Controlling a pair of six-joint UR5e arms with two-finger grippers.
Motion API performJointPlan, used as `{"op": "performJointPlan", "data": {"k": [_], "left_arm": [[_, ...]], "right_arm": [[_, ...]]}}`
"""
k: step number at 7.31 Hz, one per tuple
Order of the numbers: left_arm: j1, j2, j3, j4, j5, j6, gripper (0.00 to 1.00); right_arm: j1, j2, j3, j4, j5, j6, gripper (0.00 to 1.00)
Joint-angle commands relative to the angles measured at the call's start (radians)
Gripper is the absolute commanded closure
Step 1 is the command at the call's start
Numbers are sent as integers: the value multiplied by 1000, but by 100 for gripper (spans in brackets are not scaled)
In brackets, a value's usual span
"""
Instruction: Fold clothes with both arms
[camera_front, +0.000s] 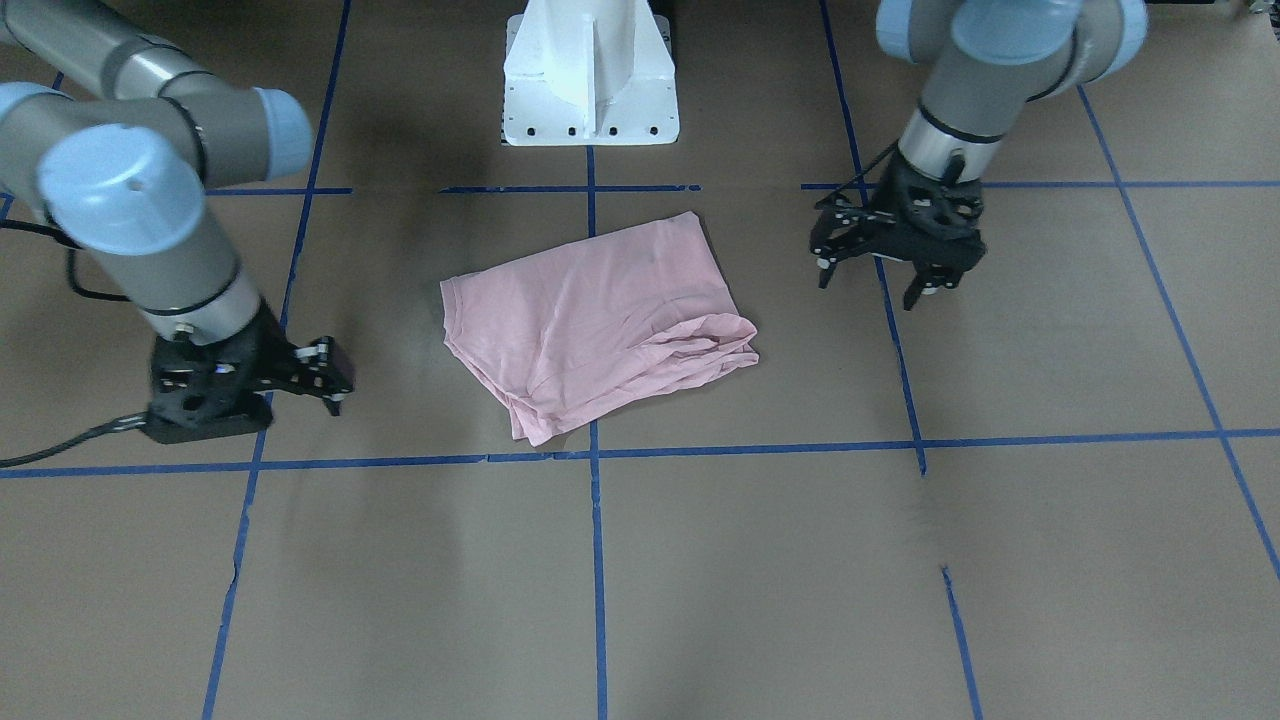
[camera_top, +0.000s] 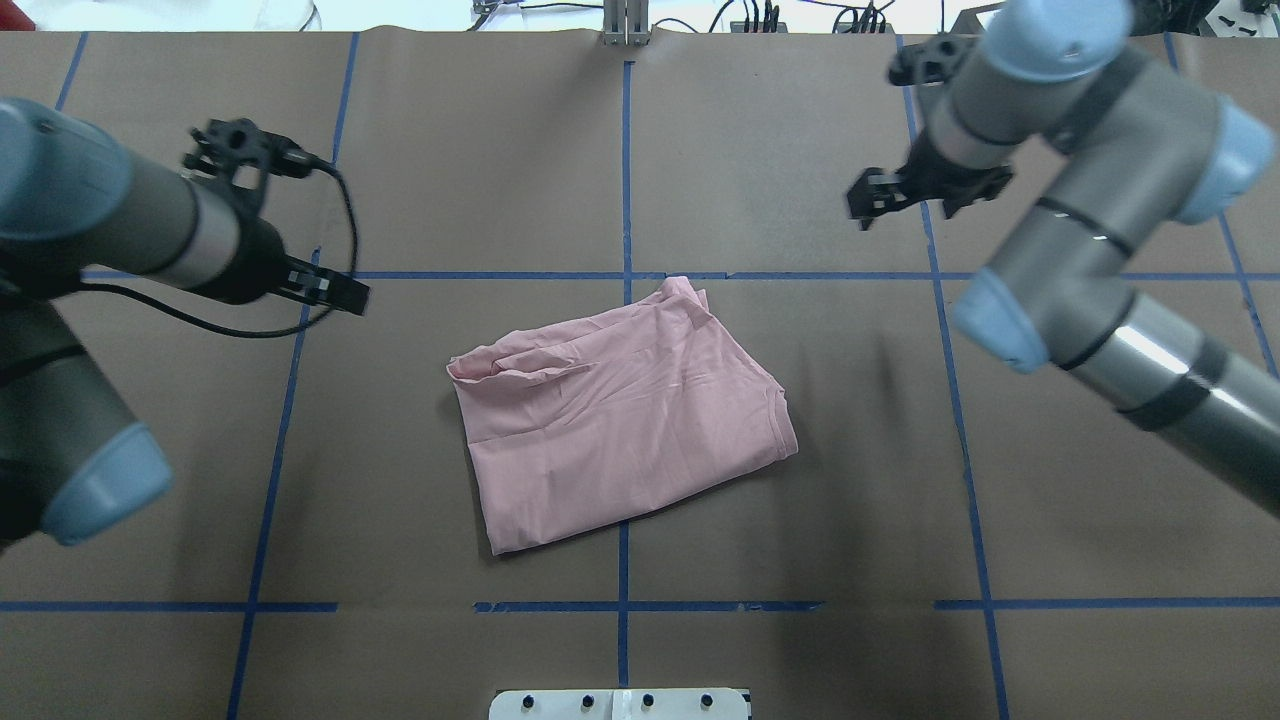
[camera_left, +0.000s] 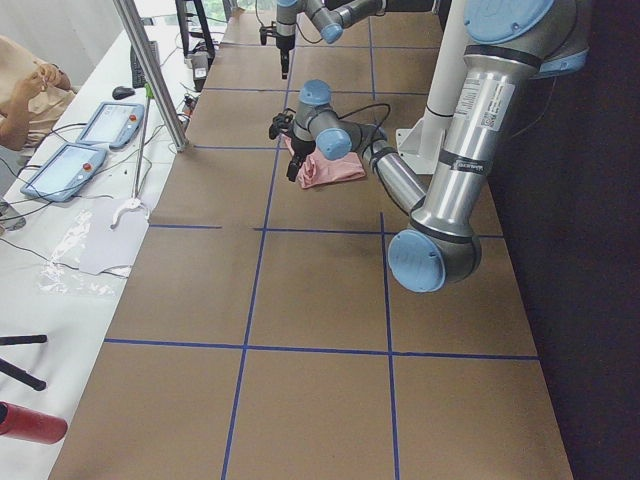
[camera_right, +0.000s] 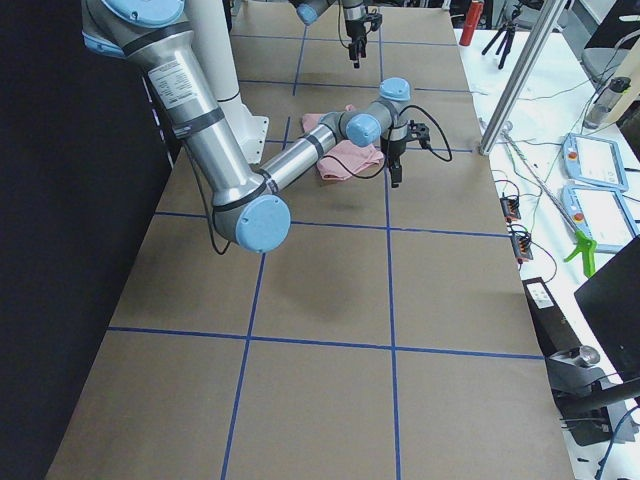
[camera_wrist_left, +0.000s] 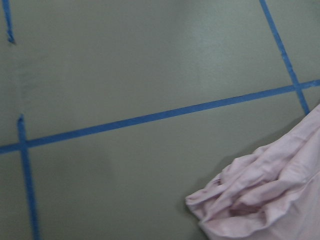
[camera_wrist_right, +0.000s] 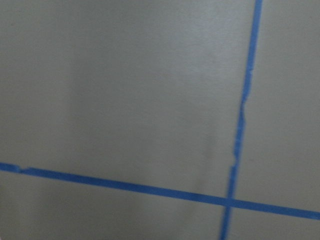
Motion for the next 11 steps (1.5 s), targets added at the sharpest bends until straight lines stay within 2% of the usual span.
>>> {"op": "performJointPlan", "data": {"k": [1,2,3,4,5,6,7,8,11], "left_arm": [[-274,143,6,3,-143,402,0],[-365,200,34,1,-168,549,0],[-408,253,51,-5,-167,572,0],[-434,261,87,-6,-161,572,0],[-483,263,183,-12,-173,584,0],[-599,263,281,-60,-216,644,0],[-688,274,383,-78,-330,805,0],[-735,292,446,-77,-441,842,0],[-767,344,442,-91,-460,845,0]], "right_arm": [[229,-246,64,0,122,-362,0],[331,-339,61,-9,183,-509,0],[414,-457,49,0,177,-581,0],[462,-553,44,38,148,-588,0],[514,-600,44,84,162,-610,0],[522,-628,46,86,165,-627,0],[524,-642,44,86,165,-627,0],[532,-648,46,86,165,-627,0],[532,-657,44,86,165,-625,0]]}}
